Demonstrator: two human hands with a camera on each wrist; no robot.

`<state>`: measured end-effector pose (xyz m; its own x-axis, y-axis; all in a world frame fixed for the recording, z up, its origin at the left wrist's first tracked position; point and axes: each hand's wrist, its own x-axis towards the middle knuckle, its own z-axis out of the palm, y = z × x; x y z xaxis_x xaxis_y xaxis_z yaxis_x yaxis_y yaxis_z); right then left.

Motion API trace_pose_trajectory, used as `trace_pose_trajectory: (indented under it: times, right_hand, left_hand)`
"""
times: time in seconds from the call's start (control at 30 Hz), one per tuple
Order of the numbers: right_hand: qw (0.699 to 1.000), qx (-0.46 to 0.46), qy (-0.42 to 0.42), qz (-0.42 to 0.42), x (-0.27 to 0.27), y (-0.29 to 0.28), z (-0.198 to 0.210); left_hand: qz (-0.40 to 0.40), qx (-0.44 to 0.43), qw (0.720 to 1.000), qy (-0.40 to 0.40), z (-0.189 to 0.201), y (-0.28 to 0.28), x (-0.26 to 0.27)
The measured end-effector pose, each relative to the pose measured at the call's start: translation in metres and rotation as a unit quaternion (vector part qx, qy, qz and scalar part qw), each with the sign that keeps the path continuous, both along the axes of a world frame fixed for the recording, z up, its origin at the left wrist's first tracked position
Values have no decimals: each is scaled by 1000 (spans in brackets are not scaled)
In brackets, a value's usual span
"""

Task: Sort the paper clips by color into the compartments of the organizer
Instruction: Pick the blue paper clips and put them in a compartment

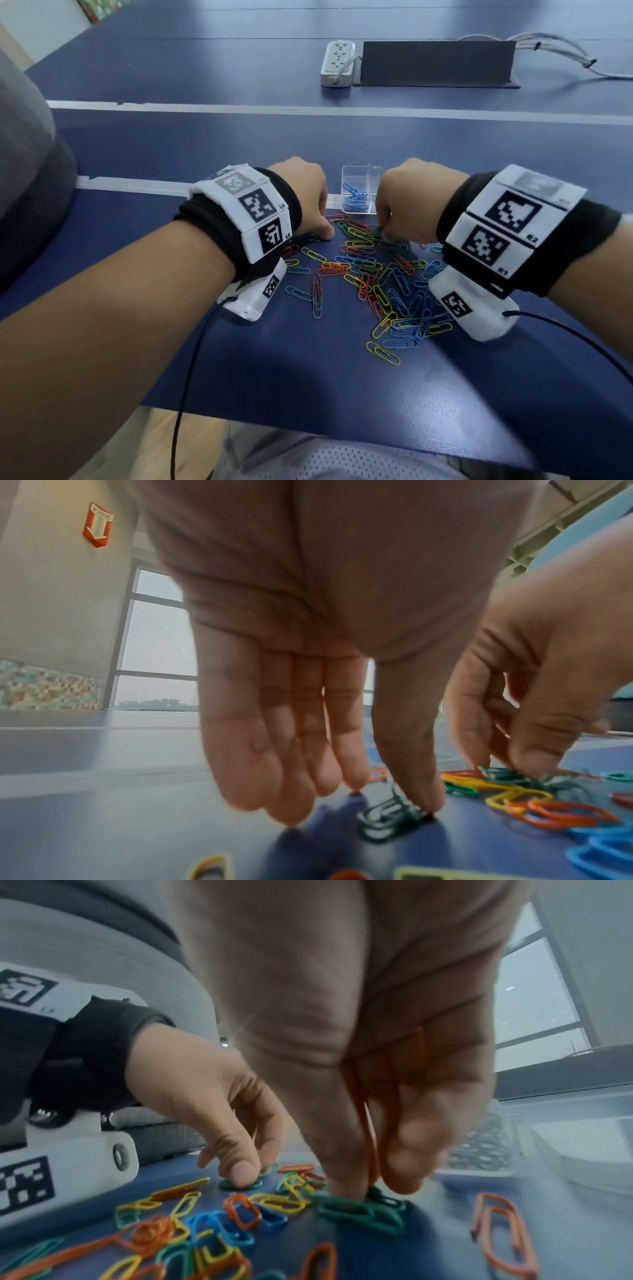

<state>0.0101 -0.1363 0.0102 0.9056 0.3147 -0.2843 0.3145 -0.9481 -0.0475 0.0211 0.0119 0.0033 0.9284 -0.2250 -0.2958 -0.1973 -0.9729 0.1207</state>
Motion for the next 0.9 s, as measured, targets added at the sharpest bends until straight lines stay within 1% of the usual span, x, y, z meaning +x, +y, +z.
trace_pose_trajectory:
  times: [0.13, 0.3, 0.43, 0.57, 0.67, 0.9]
  right_hand:
    - [1000, -9, -8, 6, -1, -2, -2]
    - [999, 47, 19, 7, -4, -10, 1]
    - [997, 79, 19, 14, -5, -18, 2]
    - [996, 88, 10, 14, -8, -24, 5]
    - [996, 87, 12, 30, -12, -25, 4]
    - [996, 43, -1, 72, -14, -22, -1]
  left_hand:
    - [-17, -4, 1000, 2, 1, -3, -1]
    - [-9, -48, 999, -1, 2, 0, -3]
    - [-18, -83, 996, 1, 2, 2, -4]
    - [-22, -72, 997, 7, 2, 4, -5]
    - [-24, -57, 998, 4, 1, 3, -6]
    - [-51, -16, 999, 8, -1, -4, -10]
